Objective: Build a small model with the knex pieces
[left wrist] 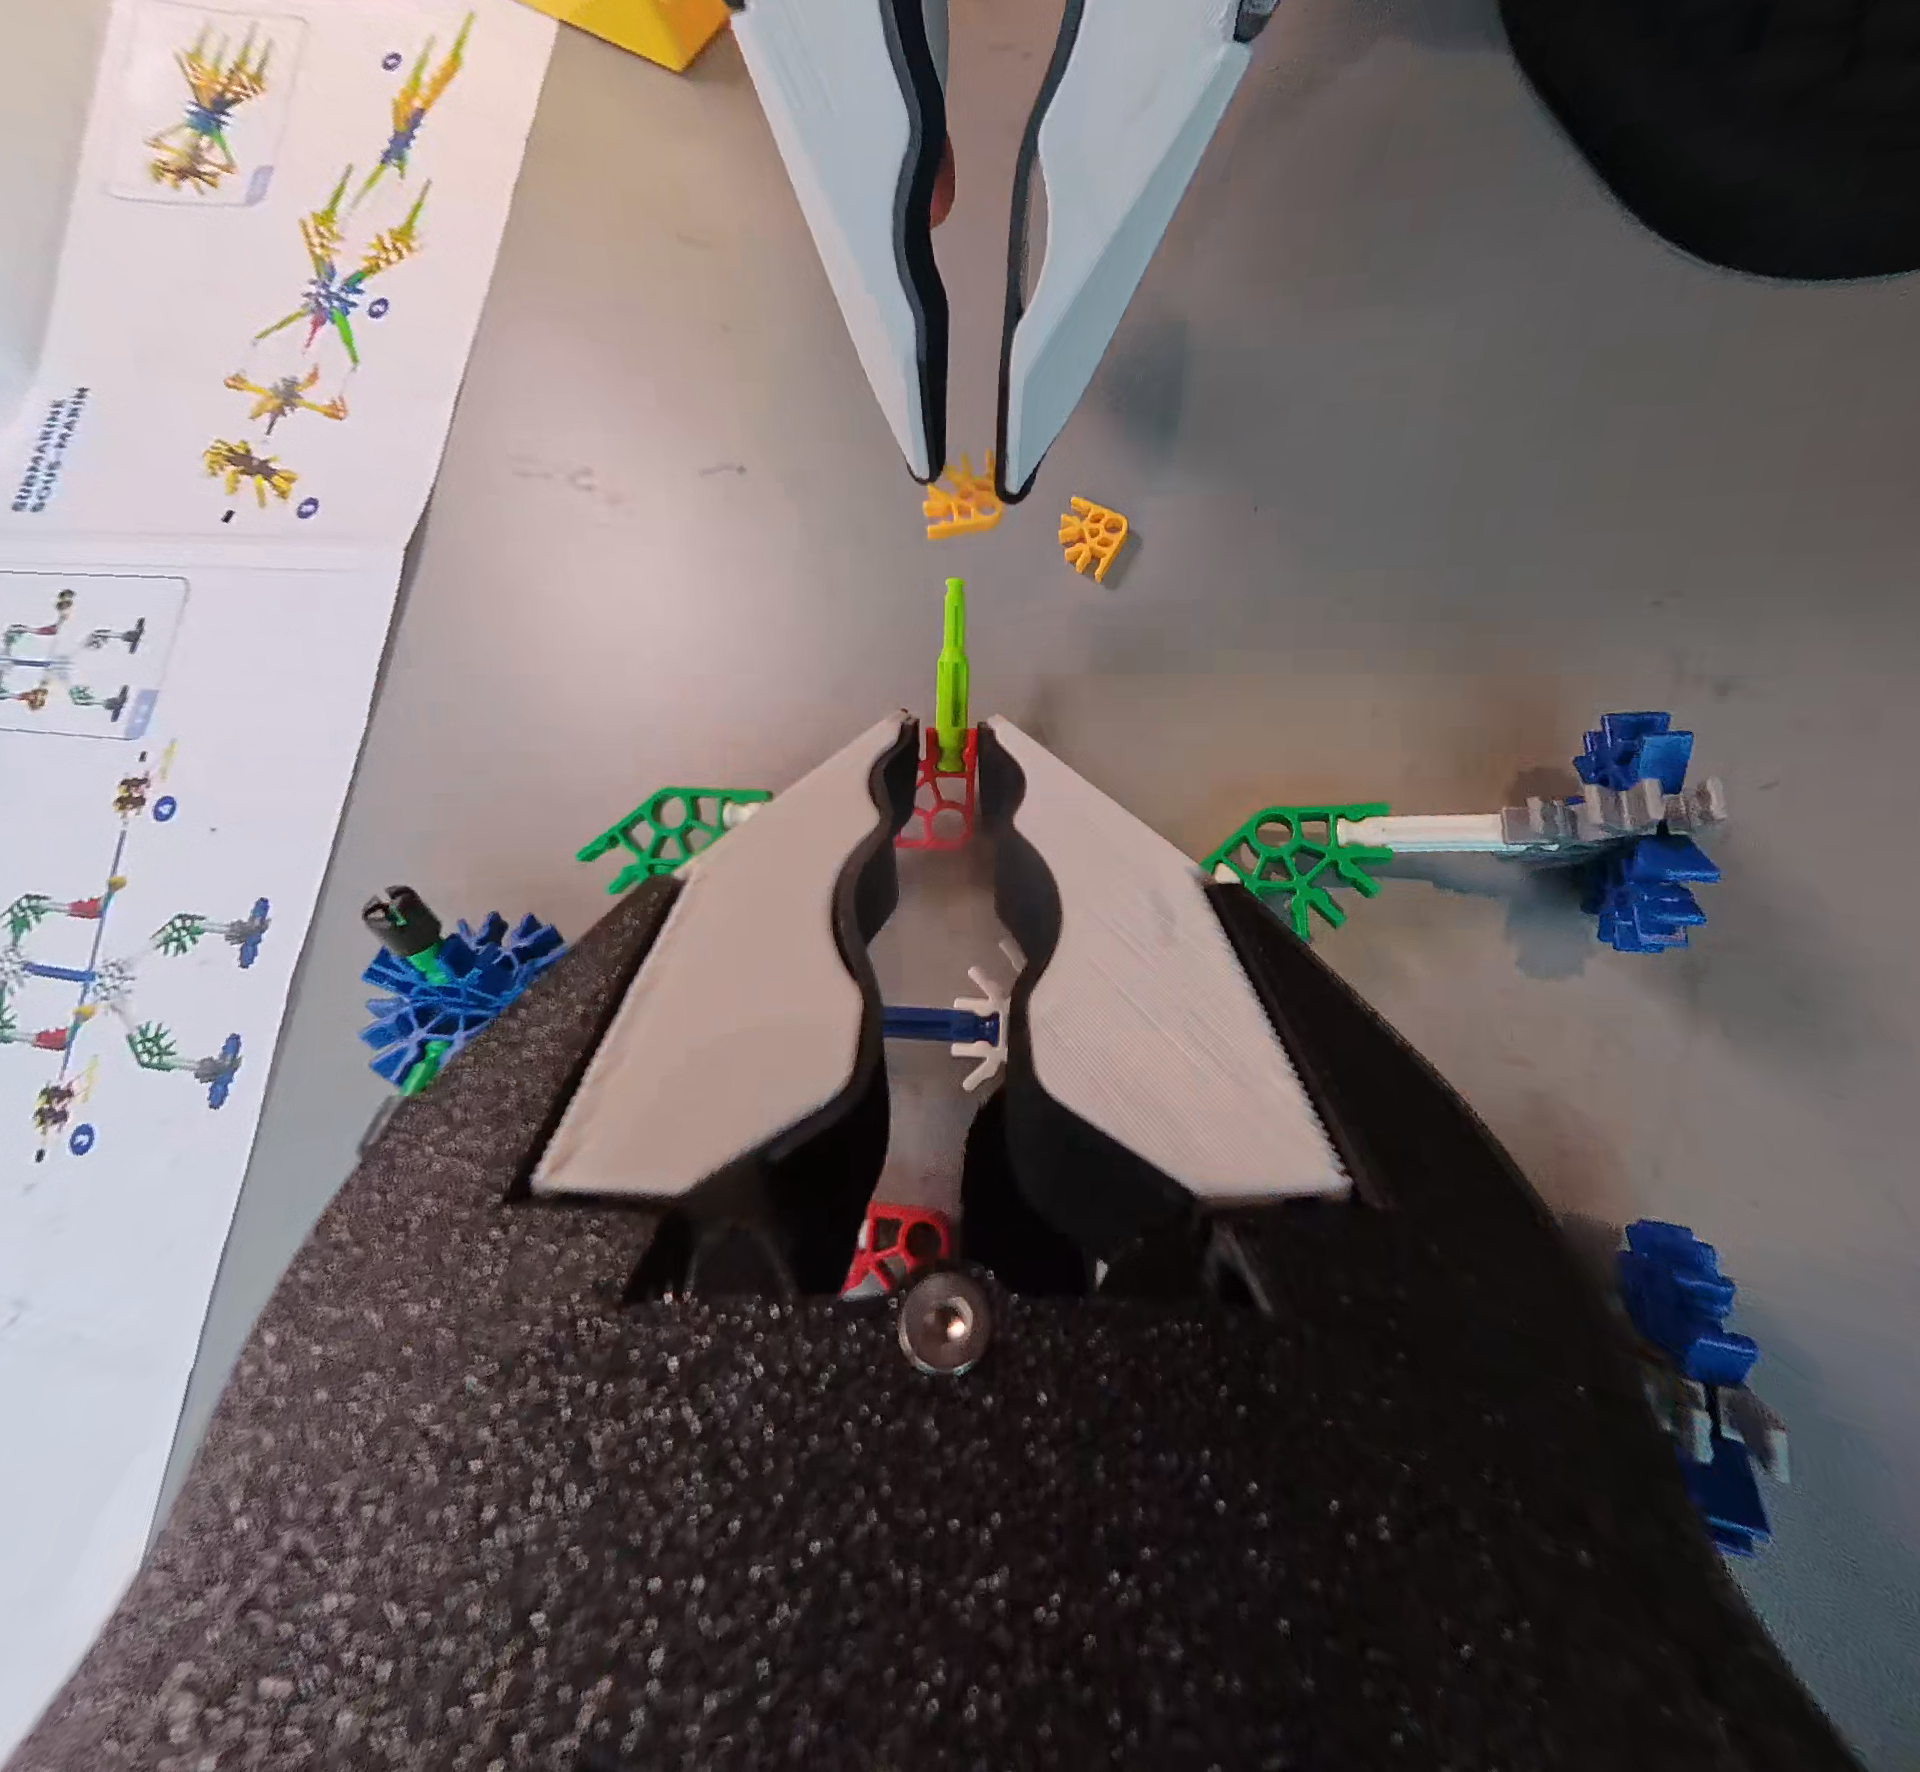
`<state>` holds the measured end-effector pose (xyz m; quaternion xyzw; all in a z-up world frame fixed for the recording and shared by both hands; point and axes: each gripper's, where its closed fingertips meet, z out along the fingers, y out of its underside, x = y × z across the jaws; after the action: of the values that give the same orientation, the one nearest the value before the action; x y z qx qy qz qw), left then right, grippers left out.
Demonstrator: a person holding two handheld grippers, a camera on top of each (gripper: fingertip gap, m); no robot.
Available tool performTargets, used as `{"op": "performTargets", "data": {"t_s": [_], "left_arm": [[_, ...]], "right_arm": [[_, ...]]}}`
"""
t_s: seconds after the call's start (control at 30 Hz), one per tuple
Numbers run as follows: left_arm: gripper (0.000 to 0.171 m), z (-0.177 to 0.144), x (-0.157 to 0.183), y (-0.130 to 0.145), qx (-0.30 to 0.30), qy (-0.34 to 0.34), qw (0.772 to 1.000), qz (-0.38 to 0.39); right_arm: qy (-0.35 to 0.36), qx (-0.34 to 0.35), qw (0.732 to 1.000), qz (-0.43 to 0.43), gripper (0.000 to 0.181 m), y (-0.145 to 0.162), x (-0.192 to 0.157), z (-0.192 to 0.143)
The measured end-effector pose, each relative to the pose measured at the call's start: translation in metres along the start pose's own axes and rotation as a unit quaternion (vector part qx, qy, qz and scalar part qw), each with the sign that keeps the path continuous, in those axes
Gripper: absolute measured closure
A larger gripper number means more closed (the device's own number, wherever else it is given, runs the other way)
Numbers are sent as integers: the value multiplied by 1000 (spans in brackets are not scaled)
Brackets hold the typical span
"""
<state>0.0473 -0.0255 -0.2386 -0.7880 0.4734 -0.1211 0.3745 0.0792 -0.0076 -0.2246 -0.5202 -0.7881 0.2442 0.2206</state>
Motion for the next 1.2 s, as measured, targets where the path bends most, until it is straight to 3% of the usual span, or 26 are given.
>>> {"op": "performTargets", "data": {"t_s": [0.43,0.8,1.2], "left_arm": [[163,5,2,10,-9,44,999,-21],[163,4,2,10,-2,38,999,-19],[163,4,2,10,-2,29,1000,-10]], "right_arm": [[-115,-55,990,-65,171,14,-5,25],[-70,-53,996,-29,161,12,2,19],[-27,-62,997,47,167,15,-7,24]]}}
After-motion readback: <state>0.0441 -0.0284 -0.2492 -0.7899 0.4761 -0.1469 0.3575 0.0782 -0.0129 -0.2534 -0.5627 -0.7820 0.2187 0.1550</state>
